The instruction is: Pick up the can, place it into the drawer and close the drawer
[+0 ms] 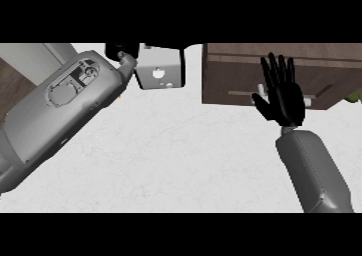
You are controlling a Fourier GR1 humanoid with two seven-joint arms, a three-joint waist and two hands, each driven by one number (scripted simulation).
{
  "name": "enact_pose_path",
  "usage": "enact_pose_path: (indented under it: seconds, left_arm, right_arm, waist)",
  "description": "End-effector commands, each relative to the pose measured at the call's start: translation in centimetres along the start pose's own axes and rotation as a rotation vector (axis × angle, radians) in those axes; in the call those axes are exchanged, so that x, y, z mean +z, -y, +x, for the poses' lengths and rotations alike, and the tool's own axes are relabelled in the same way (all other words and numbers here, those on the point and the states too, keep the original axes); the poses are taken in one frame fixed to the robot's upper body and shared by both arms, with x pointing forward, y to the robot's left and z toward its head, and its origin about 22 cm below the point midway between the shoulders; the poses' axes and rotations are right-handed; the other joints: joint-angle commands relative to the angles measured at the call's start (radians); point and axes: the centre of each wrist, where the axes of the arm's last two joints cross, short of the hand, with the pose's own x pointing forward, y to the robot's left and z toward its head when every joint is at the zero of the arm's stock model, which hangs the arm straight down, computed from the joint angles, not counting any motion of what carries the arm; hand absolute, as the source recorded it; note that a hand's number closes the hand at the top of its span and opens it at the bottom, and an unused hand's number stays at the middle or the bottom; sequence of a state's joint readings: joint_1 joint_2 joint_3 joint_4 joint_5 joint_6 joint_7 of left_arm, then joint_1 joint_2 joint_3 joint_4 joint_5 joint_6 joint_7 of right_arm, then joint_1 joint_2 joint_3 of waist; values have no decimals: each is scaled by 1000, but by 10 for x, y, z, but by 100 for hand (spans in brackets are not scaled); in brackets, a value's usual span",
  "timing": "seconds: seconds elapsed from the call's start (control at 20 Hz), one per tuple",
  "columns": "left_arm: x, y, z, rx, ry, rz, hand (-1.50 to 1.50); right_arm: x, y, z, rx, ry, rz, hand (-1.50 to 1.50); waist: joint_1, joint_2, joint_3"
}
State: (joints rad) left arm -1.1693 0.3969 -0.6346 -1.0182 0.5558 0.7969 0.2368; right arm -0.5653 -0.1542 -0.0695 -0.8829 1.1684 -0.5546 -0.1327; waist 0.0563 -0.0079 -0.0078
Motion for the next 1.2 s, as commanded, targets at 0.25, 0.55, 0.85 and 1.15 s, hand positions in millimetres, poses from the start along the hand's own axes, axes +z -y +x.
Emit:
enact_pose_path:
  seconds: [0.25, 0.55, 0.85, 1.15]
  left_arm:
    - [15, -41, -15, -7, -25, 5, -150]
    - [31, -29, -23, -8, -32, -27, -150]
    - [40, -33, -34, -7, -28, -21, -150]
    - [49, -50, -45, -7, -25, -32, -150]
  right_arm:
    - [-33, -20, 17, 25, -35, -23, -150]
    - [-74, 6, 16, 41, -46, -88, -150]
    - [-101, 24, 26, 47, -44, -95, -150]
    - [-112, 31, 23, 41, -77, -89, -150]
  waist:
    - [16, 19, 9]
    - [23, 25, 10]
    - [33, 31, 9]
    - [46, 39, 10]
